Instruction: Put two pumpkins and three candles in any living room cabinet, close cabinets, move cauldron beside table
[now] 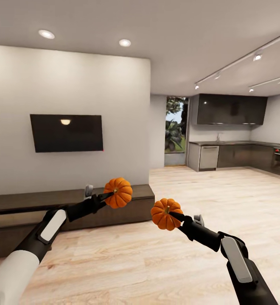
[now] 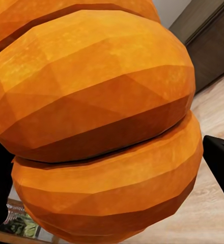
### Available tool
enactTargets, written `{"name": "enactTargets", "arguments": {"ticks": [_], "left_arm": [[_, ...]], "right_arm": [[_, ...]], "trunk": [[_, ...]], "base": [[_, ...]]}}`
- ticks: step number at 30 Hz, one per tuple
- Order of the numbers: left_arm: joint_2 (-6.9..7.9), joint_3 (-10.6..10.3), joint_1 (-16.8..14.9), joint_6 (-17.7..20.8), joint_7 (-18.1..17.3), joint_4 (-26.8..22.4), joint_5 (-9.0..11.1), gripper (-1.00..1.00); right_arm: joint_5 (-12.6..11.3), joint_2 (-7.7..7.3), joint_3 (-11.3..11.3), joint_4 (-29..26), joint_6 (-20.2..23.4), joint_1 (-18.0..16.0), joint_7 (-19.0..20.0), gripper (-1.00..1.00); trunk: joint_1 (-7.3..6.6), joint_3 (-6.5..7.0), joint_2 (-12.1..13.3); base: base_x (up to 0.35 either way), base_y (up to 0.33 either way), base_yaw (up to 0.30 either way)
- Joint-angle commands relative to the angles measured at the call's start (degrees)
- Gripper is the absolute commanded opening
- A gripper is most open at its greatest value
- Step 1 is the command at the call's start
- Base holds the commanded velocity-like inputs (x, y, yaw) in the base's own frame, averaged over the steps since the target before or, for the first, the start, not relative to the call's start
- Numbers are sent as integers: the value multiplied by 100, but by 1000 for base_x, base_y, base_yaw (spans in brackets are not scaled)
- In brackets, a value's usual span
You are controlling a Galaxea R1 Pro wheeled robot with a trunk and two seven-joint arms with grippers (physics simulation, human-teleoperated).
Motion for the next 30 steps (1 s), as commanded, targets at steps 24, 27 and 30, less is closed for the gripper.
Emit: {"name": "enactTargets", "arguments": {"ticks": [24, 27, 30], "left_arm": [[5, -12, -8, 35, 4, 1, 51, -100], [5, -12, -5, 35, 1, 1, 53, -100], [5, -12, -4, 35, 1, 1, 52, -100]], "right_arm": [[32, 2, -11, 24, 27, -7, 40, -100], [32, 2, -11, 27, 27, -5, 40, -100], [32, 2, -11, 30, 27, -5, 40, -100]], "trunk": [[0, -127, -5], [0, -142, -5], [0, -157, -5]], "base": [[0, 0, 0], [0, 0, 0], [0, 0, 0]]}}
